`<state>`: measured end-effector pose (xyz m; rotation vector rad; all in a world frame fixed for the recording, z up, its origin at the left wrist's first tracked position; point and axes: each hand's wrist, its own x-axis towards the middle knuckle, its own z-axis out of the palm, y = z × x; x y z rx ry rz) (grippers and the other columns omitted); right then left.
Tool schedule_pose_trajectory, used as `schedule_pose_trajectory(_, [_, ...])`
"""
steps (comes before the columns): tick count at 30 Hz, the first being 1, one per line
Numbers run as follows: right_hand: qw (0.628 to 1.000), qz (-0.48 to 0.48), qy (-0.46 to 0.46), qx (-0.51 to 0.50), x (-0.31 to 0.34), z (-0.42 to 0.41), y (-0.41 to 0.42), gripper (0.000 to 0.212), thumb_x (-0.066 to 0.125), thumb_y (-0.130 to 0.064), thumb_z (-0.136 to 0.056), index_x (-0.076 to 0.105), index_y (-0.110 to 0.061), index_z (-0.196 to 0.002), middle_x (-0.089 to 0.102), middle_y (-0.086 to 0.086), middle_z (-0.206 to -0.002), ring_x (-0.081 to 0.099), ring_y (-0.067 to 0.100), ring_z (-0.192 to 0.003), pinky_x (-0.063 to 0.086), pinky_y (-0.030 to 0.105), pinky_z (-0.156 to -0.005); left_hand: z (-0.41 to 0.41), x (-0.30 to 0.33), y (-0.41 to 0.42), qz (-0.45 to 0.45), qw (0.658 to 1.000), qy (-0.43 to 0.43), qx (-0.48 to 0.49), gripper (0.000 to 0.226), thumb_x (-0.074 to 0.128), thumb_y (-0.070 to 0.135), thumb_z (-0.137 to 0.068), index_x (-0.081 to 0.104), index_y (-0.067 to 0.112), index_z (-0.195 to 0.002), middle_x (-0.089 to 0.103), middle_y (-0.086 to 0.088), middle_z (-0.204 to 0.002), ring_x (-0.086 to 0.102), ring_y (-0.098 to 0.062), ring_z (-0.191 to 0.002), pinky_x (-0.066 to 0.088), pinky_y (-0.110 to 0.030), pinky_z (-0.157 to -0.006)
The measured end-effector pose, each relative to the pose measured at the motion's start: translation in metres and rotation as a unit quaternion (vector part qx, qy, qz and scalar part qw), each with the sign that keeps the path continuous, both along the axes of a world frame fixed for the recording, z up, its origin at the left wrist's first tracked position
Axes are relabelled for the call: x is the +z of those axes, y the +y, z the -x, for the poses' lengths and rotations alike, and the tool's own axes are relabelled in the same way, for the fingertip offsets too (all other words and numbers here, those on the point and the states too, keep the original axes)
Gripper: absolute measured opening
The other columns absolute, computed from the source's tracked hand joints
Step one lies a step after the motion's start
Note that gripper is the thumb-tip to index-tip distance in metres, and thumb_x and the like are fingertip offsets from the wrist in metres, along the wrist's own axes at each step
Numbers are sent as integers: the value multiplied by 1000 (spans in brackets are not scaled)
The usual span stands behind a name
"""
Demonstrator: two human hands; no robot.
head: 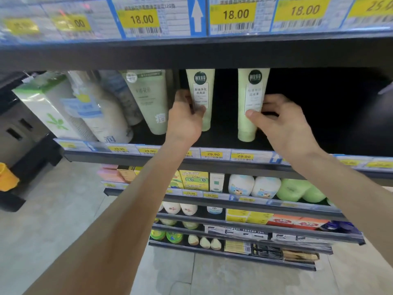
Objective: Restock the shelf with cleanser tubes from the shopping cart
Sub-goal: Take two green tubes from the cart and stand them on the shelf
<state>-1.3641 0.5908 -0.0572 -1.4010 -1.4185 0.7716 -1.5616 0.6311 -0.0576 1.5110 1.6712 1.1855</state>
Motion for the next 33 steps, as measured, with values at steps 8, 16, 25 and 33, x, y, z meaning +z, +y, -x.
schedule_pose_trajectory(8, [1000, 12, -25, -3, -5, -1, -1, 35, 71, -23, -96, 56, -21, -128, 67, -13, -115, 67, 4, -105, 57, 38, -96, -9, -3, -8, 11, 997, 71, 33, 47, 71, 24, -96, 48, 11, -134, 64, -9, -130, 62, -29, -119, 51, -45, -102])
schedule_pose_trajectory(16, [997, -16, -71, -6, -11, -2, 0, 31, 73, -30, -94, 58, -25, -121, 64, -24, -103, 62, -13, -95, 52, 19, -81, -25, -2, 8, 48, 988, 120, 85, 41, 71, 22, -97, 47, 7, -126, 61, -14, -131, 61, -40, -120, 49, -41, -89])
schedule_pose_trajectory(25, [993, -44, -107, 5, -14, -5, 2, 28, 67, -28, -98, 60, -27, -126, 67, -19, -112, 66, 0, -101, 58, 32, -90, -38, -2, 35, 45, 983, 120, 133, 38, 74, 27, -96, 61, 6, -125, 66, -15, -125, 64, -36, -118, 53, -42, -91])
schedule_pose_trajectory(33, [992, -35, -119, 14, -16, -8, 2, 32, 67, -28, -98, 58, -29, -128, 63, -19, -115, 62, -9, -100, 44, 6, -75, -37, -2, 34, 78, 985, 98, 117, 38, 72, 33, -97, 61, 7, -122, 66, -14, -125, 64, -35, -117, 45, -34, -80])
